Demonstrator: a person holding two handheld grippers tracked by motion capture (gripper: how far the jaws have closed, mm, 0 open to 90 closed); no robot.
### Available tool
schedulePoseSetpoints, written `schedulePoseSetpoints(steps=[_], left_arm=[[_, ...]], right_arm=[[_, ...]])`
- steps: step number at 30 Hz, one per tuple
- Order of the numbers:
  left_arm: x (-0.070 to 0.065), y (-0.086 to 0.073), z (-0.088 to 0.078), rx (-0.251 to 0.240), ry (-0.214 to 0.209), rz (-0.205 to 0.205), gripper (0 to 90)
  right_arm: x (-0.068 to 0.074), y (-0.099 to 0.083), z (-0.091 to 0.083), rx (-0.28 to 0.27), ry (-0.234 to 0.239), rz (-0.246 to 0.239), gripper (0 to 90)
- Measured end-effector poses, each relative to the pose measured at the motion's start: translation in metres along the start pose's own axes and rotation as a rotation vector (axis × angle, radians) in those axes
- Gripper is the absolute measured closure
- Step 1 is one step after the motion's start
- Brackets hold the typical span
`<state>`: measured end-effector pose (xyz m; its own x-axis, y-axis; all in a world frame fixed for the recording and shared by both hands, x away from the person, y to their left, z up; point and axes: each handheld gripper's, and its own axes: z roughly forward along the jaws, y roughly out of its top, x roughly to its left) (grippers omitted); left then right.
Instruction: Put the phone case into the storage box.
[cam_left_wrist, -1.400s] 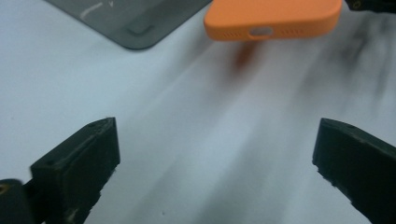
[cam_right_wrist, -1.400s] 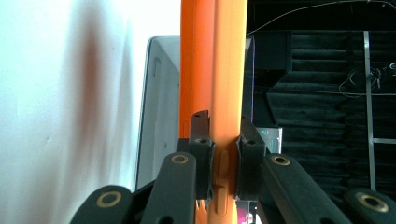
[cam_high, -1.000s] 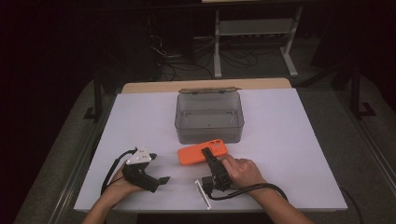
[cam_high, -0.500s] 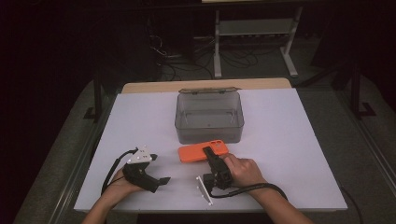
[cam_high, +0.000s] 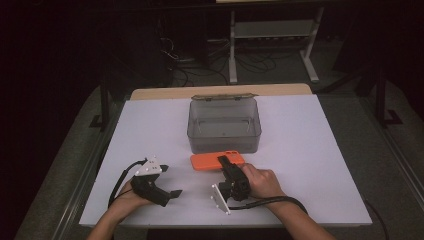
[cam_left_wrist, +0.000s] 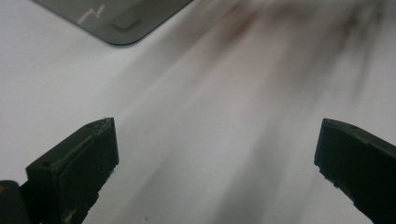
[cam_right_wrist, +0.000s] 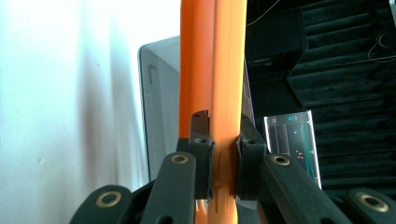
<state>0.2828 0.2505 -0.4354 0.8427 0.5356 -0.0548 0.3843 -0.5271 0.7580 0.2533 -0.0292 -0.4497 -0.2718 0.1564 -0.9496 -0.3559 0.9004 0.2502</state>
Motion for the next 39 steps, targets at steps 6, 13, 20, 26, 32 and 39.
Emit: schedulePoseSetpoints(steps=[6, 13, 20, 26, 32, 39], left_arm=[[0.001, -0.001, 0.000, 0.000, -0.002, -0.004, 0.0], [0.001, -0.001, 0.000, 0.003, -0.007, -0.002, 0.0], [0.001, -0.001, 0.000, 0.005, -0.009, -0.002, 0.0], [0.001, -0.001, 0.000, 0.005, -0.008, -0.002, 0.0], [0.001, -0.001, 0.000, 0.005, -0.009, -0.003, 0.0], [0.001, -0.001, 0.000, 0.005, -0.010, -0.003, 0.0]], right_arm=[[-0.003, -0.002, 0.001, 0.006, 0.015, 0.035, 79.2], [-0.009, -0.002, 0.001, 0.003, 0.032, 0.092, 79.1], [-0.013, -0.003, 0.001, 0.000, 0.044, 0.130, 79.1], [-0.016, -0.003, 0.001, 0.000, 0.053, 0.158, 79.2], [-0.021, -0.004, 0.001, -0.003, 0.073, 0.214, 79.2], [-0.025, -0.006, 0.001, -0.003, 0.096, 0.280, 79.1]])
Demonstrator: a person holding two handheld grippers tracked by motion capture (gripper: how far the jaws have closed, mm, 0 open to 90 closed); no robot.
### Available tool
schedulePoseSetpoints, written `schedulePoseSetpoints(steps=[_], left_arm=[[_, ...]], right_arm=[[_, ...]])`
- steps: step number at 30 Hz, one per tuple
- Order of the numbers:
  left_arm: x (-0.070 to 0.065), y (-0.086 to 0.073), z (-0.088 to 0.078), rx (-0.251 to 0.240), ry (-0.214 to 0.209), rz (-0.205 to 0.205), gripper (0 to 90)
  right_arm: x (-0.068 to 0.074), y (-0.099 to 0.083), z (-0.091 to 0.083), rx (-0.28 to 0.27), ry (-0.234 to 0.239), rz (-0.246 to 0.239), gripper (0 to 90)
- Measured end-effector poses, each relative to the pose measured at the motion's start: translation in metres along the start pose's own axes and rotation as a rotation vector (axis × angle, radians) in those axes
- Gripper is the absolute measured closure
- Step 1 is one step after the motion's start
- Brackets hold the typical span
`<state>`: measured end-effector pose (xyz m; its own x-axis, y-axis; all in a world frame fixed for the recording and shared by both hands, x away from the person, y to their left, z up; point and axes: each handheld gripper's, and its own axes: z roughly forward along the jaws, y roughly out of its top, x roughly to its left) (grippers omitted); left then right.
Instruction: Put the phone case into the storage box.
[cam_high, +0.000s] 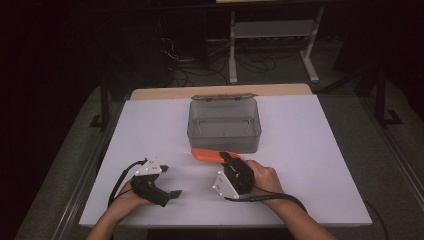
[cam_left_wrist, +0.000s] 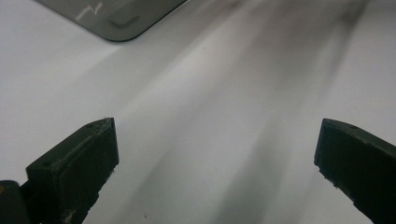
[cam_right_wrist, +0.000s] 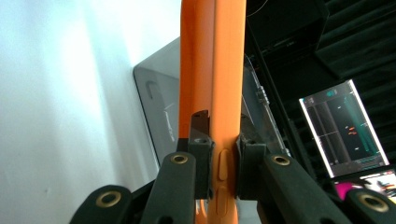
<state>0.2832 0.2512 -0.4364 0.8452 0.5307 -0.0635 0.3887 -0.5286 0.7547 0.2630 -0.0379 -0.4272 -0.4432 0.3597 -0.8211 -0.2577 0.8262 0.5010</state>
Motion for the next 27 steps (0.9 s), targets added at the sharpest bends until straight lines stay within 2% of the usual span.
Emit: schedulePoseSetpoints(steps=[5, 9, 11, 13, 24, 27], left_arm=[[0.000, 0.000, 0.000, 0.002, 0.000, 0.001, 0.0], [0.000, 0.000, 0.000, 0.003, -0.001, 0.001, 0.0], [0.000, 0.000, 0.000, 0.004, -0.001, 0.001, 0.0], [0.000, 0.000, 0.000, 0.003, -0.002, 0.000, 0.0], [0.001, 0.000, 0.000, 0.009, -0.001, -0.004, 0.0], [0.001, 0.000, 0.000, 0.009, 0.001, -0.007, 0.0]], right_arm=[[-0.004, -0.001, 0.000, -0.001, 0.018, 0.041, 79.1], [-0.008, -0.002, 0.000, 0.000, 0.041, 0.102, 79.2], [-0.009, -0.002, 0.000, -0.001, 0.046, 0.113, 79.1], [-0.011, -0.003, 0.000, -0.003, 0.059, 0.150, 79.1], [-0.019, -0.006, 0.001, -0.013, 0.098, 0.236, 79.2], [-0.022, -0.007, 0.001, -0.015, 0.112, 0.273, 79.2]])
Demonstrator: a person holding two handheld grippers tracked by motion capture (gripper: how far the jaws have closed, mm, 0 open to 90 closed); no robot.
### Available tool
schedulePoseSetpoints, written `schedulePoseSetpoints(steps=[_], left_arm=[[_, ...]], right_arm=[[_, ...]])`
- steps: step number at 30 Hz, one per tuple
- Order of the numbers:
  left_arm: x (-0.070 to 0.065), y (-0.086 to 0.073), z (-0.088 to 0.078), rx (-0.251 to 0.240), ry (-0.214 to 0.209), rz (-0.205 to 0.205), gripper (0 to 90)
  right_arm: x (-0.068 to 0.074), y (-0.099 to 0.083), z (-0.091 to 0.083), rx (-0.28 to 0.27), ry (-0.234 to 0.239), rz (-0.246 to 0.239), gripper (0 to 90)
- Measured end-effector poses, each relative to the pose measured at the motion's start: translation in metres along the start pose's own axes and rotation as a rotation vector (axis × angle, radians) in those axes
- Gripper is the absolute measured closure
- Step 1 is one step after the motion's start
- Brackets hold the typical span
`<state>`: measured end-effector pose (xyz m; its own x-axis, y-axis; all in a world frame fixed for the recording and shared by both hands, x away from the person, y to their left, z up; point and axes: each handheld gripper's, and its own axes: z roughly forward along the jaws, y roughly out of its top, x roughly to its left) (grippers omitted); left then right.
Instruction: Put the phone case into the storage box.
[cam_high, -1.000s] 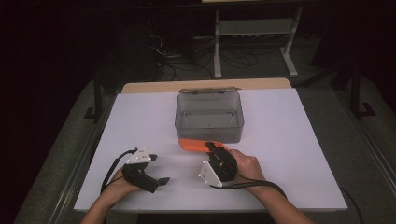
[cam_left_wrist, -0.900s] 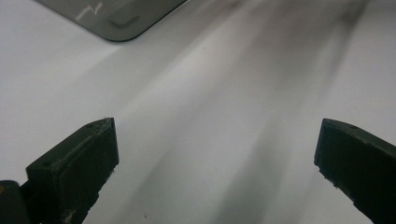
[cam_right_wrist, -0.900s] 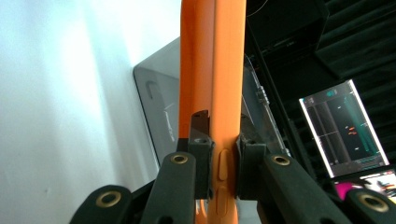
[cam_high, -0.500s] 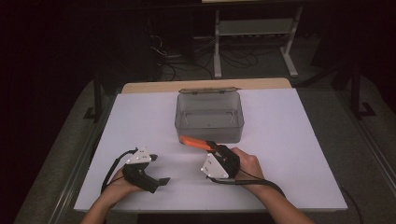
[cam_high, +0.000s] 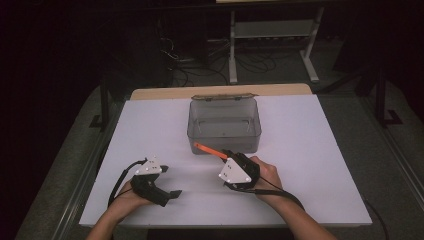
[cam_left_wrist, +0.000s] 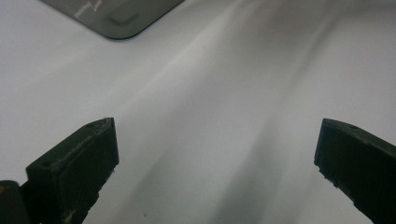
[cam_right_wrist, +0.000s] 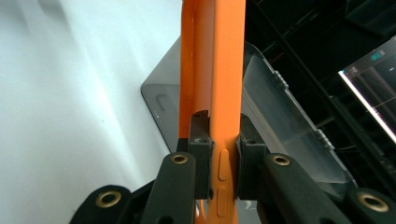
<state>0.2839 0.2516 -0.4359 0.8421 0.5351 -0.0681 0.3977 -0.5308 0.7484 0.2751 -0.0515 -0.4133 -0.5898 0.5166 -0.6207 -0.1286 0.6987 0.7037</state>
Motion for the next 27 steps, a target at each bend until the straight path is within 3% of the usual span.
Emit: schedulePoseSetpoints(steps=[12, 20, 27], left_arm=[[-0.001, 0.000, 0.000, -0.003, 0.004, 0.006, 0.0], [-0.002, -0.001, 0.001, -0.001, -0.001, 0.010, 0.0], [-0.002, -0.001, 0.001, 0.002, -0.002, 0.012, 0.0]], right_arm=[[-0.011, -0.003, 0.000, -0.007, 0.060, 0.133, 79.2], [-0.016, -0.004, 0.000, -0.011, 0.089, 0.191, 79.1], [-0.023, -0.007, -0.001, -0.030, 0.141, 0.284, 79.1]])
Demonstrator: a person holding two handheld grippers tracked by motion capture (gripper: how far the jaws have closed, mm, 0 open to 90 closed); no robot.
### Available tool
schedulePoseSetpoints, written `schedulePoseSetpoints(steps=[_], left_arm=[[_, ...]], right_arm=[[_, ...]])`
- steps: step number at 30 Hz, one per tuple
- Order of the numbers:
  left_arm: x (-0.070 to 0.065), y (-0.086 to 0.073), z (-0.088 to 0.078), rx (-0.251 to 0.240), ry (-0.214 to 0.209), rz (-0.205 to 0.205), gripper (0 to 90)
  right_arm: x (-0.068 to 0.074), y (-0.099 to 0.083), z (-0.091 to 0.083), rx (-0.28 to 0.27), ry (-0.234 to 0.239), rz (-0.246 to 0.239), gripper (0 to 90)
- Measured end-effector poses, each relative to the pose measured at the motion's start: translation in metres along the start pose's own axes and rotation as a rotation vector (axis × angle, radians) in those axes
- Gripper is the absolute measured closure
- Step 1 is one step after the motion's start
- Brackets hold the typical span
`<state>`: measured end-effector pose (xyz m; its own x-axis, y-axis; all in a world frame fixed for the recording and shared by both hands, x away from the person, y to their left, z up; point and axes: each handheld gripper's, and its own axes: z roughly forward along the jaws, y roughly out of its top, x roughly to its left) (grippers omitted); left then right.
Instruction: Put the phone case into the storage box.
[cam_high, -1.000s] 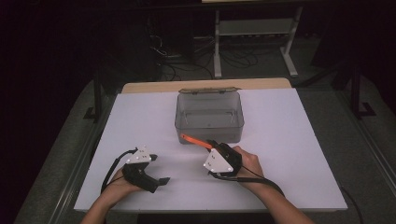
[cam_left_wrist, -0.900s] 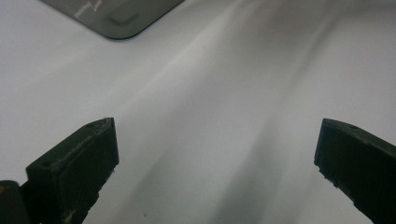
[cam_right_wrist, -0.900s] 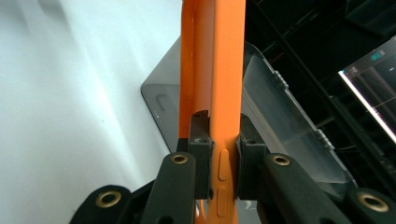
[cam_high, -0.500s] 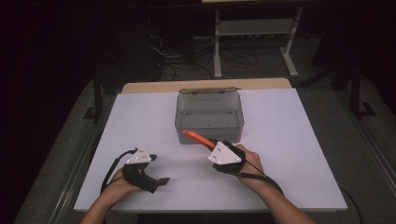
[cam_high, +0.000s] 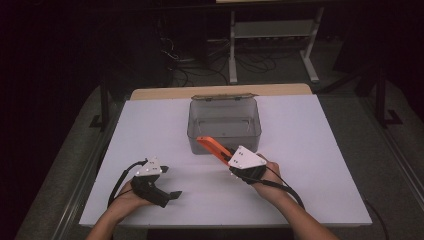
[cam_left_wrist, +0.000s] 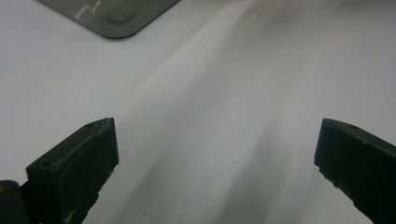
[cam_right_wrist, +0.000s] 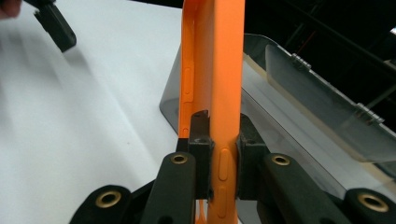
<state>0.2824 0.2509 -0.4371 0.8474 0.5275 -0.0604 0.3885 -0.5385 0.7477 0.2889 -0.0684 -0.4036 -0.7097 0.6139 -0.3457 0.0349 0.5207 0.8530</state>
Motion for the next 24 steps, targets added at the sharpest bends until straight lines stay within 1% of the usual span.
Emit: schedulePoseSetpoints(steps=[1, 2, 4, 5, 6, 7, 9, 13, 20, 23, 24], left_arm=[[0.000, 0.000, 0.000, 0.000, 0.000, 0.000, 0.0], [0.000, 0.000, 0.000, 0.000, -0.001, 0.000, 0.0], [0.000, 0.000, 0.000, 0.000, -0.001, 0.000, 0.0], [0.000, 0.000, 0.000, 0.000, -0.001, 0.000, 0.0], [0.000, 0.000, 0.000, 0.000, -0.001, 0.000, 0.0], [0.000, 0.000, 0.000, 0.000, -0.001, 0.000, 0.0], [0.000, 0.000, 0.000, 0.000, -0.001, 0.001, 0.0], [0.000, 0.000, 0.000, 0.000, -0.001, 0.002, 0.0], [0.000, 0.000, 0.000, 0.003, -0.002, 0.006, 0.0], [0.000, 0.000, 0.001, 0.003, -0.003, 0.006, 0.0], [0.000, 0.000, 0.001, 0.004, -0.003, 0.007, 0.0]], right_arm=[[0.000, 0.000, 0.000, 0.000, 0.000, 0.000, 79.1], [-0.002, 0.000, 0.000, -0.002, 0.013, 0.025, 79.1], [-0.004, -0.001, 0.000, -0.005, 0.029, 0.050, 79.1], [-0.004, -0.001, 0.000, -0.005, 0.029, 0.050, 79.1], [-0.006, -0.001, -0.001, -0.009, 0.046, 0.082, 79.2], [-0.006, -0.001, -0.001, -0.009, 0.046, 0.082, 79.2], [-0.010, -0.002, -0.001, -0.016, 0.073, 0.129, 79.2], [-0.014, -0.003, -0.001, -0.021, 0.103, 0.180, 79.1], [-0.019, -0.005, 0.000, -0.027, 0.146, 0.237, 79.1], [-0.020, -0.005, 0.000, -0.028, 0.157, 0.262, 79.0], [-0.021, -0.006, 0.000, -0.031, 0.159, 0.263, 79.0]])
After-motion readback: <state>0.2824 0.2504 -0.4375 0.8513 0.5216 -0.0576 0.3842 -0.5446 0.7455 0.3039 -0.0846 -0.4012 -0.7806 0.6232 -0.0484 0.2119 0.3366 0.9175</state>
